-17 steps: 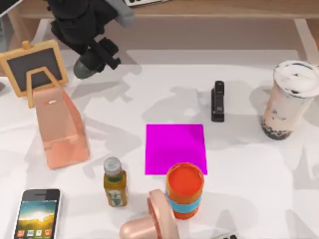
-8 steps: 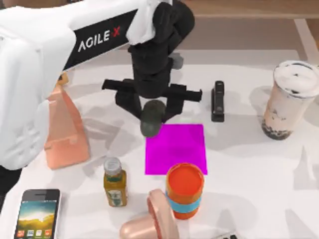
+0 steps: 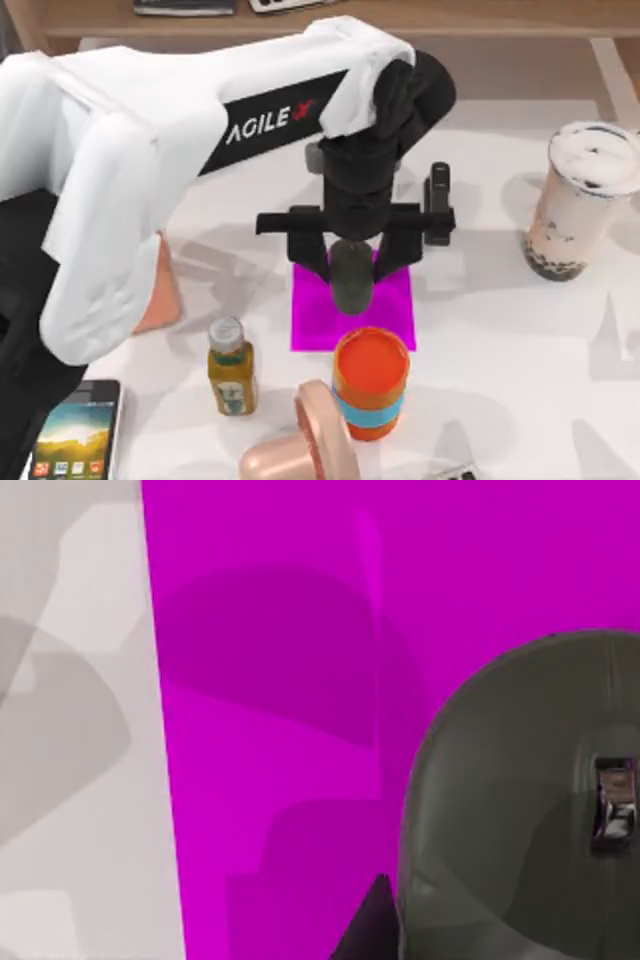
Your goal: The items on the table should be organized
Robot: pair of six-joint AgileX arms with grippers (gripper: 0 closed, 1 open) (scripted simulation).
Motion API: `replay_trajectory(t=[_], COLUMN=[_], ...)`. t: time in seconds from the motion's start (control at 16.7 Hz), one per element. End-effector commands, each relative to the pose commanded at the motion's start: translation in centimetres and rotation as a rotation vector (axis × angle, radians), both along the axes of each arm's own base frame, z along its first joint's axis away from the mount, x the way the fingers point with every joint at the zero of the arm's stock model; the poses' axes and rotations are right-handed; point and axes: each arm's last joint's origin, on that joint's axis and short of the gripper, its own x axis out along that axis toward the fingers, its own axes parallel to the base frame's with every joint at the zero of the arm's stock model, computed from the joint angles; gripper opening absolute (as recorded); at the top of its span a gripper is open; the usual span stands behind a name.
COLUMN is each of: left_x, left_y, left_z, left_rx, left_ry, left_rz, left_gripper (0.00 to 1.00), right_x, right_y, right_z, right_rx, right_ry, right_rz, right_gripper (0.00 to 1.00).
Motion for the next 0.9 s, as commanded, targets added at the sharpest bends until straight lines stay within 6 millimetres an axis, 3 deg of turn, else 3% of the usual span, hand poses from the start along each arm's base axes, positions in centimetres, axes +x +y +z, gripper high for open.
replay_trajectory(t=[0.9], left_x=[0.0], left_y=[0.0], left_z=[-1.0], left_rx=[0.0], left_ry=[0.0], left_rz=[0.0], left_gripper=[0.0], right_x=[0.0], right_y=[0.0], right_z=[0.0], right_rx=[0.0], right_ry=[0.0], right_rz=[0.0], right_gripper=[1.0])
